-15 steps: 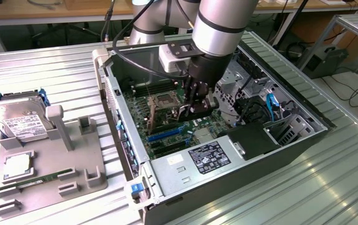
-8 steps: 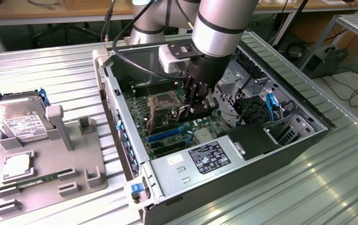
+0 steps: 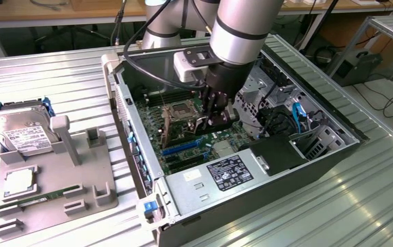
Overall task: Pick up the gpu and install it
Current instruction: 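Insert the gpu into the slot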
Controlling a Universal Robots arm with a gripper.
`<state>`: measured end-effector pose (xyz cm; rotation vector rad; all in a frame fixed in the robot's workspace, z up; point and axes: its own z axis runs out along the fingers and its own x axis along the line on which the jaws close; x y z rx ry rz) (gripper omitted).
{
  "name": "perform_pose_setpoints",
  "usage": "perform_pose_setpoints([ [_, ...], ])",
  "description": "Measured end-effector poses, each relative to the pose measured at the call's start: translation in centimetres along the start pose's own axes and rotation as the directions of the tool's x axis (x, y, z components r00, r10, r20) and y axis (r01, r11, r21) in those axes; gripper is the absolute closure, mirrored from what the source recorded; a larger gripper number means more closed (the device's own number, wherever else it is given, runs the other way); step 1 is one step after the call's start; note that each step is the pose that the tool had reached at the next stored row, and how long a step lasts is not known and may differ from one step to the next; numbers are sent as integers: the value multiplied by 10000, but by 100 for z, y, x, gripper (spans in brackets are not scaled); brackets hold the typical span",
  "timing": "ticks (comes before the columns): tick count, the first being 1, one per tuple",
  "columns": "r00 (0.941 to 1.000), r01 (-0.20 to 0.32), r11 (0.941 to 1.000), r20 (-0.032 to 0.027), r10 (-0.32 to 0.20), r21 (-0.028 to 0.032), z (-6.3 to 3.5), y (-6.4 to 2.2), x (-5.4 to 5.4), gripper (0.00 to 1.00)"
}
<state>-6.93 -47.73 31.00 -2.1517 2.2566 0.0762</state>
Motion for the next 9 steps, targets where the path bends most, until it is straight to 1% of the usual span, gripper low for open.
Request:
perform_pose_setpoints([
  [9,10000,0,10000,0,0,0,21,4,2,74],
])
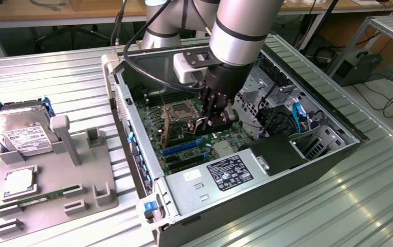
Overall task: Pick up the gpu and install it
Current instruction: 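Insert the gpu into the slot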
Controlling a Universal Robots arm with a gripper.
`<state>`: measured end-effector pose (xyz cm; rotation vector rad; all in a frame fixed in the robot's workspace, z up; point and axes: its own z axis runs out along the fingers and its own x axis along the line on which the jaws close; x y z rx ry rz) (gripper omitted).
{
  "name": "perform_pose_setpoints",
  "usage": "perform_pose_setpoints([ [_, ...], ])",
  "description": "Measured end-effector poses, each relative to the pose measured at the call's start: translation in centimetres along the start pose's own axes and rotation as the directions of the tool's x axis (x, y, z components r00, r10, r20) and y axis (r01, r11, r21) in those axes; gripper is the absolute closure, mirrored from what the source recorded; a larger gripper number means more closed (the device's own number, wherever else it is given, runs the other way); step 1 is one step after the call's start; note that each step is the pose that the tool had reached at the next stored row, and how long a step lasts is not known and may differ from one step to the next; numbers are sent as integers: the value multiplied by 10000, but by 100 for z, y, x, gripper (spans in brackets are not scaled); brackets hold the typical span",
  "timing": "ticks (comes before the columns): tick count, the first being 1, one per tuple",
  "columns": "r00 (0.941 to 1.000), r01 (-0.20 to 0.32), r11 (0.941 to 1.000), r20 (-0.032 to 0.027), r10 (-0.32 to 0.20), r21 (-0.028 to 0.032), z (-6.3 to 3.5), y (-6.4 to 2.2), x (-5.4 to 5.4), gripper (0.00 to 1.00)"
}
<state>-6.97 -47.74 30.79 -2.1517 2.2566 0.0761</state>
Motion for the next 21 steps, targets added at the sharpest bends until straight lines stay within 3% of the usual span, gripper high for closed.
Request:
perform_pose_setpoints([
  [21,10000,0,10000,0,0,0,44,3,4,74],
])
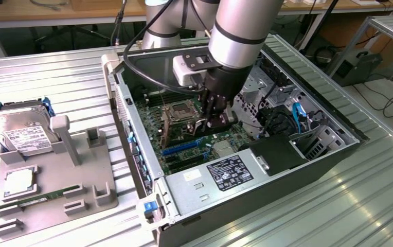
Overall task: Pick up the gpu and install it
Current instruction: 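Insert the gpu into the slot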
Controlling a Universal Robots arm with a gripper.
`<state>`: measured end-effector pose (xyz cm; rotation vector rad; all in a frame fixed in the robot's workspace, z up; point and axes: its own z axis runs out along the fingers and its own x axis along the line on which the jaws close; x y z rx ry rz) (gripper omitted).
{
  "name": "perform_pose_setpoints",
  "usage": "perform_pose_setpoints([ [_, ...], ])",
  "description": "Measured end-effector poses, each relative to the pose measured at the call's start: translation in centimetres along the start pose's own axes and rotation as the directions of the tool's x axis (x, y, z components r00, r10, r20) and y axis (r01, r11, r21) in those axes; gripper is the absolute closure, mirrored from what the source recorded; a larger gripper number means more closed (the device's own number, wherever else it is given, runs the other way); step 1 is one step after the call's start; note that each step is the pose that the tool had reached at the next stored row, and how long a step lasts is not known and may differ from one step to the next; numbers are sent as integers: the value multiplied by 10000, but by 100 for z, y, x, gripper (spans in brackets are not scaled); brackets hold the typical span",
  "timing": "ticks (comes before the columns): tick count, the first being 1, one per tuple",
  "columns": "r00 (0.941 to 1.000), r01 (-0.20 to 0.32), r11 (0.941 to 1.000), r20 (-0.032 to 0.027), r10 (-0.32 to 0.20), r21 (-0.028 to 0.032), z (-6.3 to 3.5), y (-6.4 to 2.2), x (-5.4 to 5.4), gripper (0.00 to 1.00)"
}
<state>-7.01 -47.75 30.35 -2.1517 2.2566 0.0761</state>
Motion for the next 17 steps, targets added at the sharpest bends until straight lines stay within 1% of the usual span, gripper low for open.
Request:
perform_pose_setpoints([
  [17,10000,0,10000,0,0,0,38,2,3,74],
])
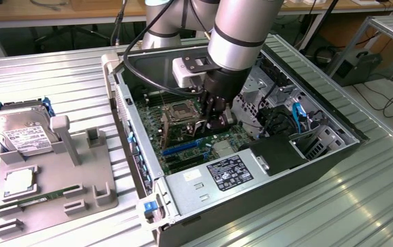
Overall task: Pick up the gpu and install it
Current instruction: 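Insert the gpu into the slot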
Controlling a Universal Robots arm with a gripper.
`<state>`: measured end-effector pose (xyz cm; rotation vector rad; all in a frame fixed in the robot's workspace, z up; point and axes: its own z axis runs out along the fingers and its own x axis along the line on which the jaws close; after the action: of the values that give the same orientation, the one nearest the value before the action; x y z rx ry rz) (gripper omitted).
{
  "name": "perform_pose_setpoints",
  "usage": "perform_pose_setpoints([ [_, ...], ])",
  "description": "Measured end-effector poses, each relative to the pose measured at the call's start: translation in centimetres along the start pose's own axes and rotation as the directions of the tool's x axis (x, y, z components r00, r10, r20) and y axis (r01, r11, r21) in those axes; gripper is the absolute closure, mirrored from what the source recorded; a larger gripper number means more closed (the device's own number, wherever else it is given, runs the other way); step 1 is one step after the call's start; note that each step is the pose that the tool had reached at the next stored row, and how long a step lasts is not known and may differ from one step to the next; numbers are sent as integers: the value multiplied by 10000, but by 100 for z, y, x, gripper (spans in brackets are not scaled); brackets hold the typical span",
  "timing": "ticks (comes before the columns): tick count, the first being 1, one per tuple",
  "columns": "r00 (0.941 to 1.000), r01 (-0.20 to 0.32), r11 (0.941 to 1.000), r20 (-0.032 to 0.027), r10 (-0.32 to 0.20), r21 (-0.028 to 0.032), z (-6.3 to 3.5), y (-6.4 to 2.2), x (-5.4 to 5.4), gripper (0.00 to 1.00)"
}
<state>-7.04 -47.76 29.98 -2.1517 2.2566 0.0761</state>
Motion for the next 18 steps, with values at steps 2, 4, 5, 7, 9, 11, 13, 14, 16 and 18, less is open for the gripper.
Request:
perform_pose_setpoints([
  [2,10000,0,10000,1,0,0,5,0,0,74],
  [4,10000,0,10000,0,0,0,9,1,1,74],
  [5,10000,0,10000,0,0,0,12,0,1,74],
  [7,10000,0,10000,0,0,0,17,1,1,74],
  [9,10000,0,10000,1,0,0,21,1,1,74],
  [11,10000,0,10000,1,0,0,26,1,2,74],
  [13,10000,1,10000,0,-1,-1,30,1,2,74],
  [14,10000,1,10000,0,-1,0,31,1,2,74],
  [16,10000,0,10000,1,0,0,38,1,3,74],
  [18,10000,-1,10000,0,1,0,42,2,3,74],
])
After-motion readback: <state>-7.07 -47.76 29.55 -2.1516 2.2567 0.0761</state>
